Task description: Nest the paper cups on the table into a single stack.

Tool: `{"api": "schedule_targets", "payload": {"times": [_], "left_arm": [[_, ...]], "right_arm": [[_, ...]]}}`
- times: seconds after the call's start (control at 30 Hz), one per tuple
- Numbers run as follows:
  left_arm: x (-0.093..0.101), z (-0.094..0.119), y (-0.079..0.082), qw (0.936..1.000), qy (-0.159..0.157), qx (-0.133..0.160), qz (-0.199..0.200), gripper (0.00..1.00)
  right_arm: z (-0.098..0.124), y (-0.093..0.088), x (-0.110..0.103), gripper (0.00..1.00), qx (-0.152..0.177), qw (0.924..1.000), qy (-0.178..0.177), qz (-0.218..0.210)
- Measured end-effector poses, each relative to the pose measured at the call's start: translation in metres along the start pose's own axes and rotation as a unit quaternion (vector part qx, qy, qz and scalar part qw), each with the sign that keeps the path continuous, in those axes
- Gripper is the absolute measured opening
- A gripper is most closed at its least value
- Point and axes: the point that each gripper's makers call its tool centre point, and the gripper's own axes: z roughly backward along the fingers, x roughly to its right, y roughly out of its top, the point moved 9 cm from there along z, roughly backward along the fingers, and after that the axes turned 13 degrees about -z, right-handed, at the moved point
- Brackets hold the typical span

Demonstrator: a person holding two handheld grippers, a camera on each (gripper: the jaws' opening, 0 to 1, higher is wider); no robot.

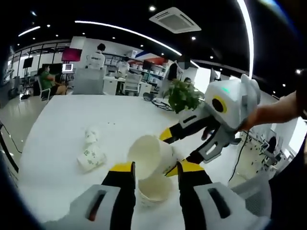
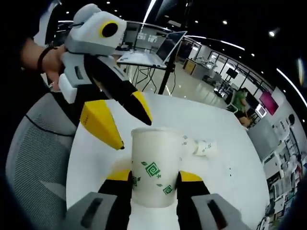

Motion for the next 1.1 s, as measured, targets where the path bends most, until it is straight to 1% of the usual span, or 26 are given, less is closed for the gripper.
{"api": "schedule_targets", "payload": {"times": [0.03, 0.13, 0.43, 0.5, 0.9, 1.03, 1.1], "left_arm": [[0.004, -0.001, 0.001, 1.0, -0.008, -0.001, -0.001, 0.3], [0.006, -0.002, 0.0, 0.9998, -0.017, -0.004, -0.004, 0.27], [0.007, -0.002, -0.001, 0.9997, -0.025, -0.003, 0.003, 0.14], [0.006, -0.001, 0.0, 0.9995, -0.029, -0.001, 0.008, 0.13], [0.014, -0.001, -0.001, 0.9989, -0.047, -0.001, 0.008, 0.06], [0.015, -0.002, 0.001, 0.9985, -0.055, 0.003, 0.01, 0.04], [0.016, -0.001, 0.005, 0.9983, -0.057, 0.006, 0.011, 0.01]], "right_arm": [[0.0, 0.0, 0.0, 0.34, 0.001, 1.0, 0.001, 0.001], [0.001, 0.001, -0.002, 0.34, 0.004, 1.0, 0.001, 0.0], [0.002, 0.003, -0.01, 0.35, 0.013, 0.9999, 0.008, 0.004], [0.002, 0.002, -0.012, 0.35, 0.014, 0.9999, 0.009, 0.001], [-0.001, -0.003, -0.019, 0.35, 0.011, 0.9999, 0.012, 0.002], [-0.001, -0.004, -0.021, 0.35, 0.014, 0.9998, 0.012, -0.002], [-0.002, -0.004, -0.022, 0.35, 0.018, 0.9997, 0.013, -0.005]]}}
